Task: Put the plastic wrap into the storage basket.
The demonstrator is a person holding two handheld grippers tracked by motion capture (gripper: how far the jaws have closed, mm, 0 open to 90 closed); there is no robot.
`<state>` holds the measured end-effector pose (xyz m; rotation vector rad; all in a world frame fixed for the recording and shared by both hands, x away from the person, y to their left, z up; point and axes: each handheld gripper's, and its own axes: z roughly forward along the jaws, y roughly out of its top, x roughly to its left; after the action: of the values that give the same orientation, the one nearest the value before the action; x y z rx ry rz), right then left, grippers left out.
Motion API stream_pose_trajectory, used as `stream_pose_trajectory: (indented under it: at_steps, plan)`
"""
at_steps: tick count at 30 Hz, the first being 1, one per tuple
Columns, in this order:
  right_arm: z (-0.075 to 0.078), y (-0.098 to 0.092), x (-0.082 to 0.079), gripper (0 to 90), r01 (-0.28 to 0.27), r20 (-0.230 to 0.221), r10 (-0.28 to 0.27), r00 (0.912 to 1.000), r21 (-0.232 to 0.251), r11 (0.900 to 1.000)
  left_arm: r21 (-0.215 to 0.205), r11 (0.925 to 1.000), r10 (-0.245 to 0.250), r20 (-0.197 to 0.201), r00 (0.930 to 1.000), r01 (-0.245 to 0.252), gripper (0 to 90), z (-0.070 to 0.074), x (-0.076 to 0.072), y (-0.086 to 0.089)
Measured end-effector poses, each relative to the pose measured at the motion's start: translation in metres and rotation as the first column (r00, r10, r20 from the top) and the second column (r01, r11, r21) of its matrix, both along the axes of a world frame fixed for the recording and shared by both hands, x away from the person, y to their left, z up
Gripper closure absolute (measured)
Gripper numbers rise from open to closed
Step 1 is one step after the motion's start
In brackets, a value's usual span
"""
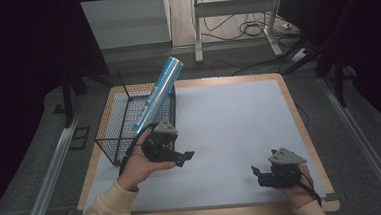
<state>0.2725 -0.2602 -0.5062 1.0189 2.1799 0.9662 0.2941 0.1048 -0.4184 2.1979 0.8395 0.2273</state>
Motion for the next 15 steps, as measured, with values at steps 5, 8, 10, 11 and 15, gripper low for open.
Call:
stream_pose_trajectory:
  at_steps: [5,8,10,11,15]
  plan:
    - [0.0,-0.001,0.001,12.1,0.007,0.002,-0.007,1.0,-0.002,1.0,0.017,0.9995,-0.025,-0.009,0.9997,0.025,18.2,-0.018,-0.011,-0.008]
    - [0.001,-0.001,0.001,12.1,0.007,0.011,-0.007,0.9999,0.0,1.0,0.019,0.9994,-0.029,-0.018,0.9994,0.029,18.2,-0.024,-0.012,-0.011]
    - [0.001,-0.002,0.0,12.2,0.008,0.019,-0.008,0.9998,0.002,1.0,0.027,0.9993,-0.027,-0.022,0.9994,0.028,18.1,-0.025,-0.01,-0.011]
    - [0.002,-0.003,0.0,12.1,0.011,0.019,-0.011,0.9998,0.005,1.0,0.02,0.9995,-0.022,-0.019,0.9996,0.023,18.1,-0.024,-0.01,-0.012]
    - [0.001,-0.004,0.0,12.1,0.011,0.022,-0.012,0.9997,0.009,1.0,0.019,0.9996,-0.02,-0.02,0.9996,0.02,18.1,-0.024,-0.009,-0.011]
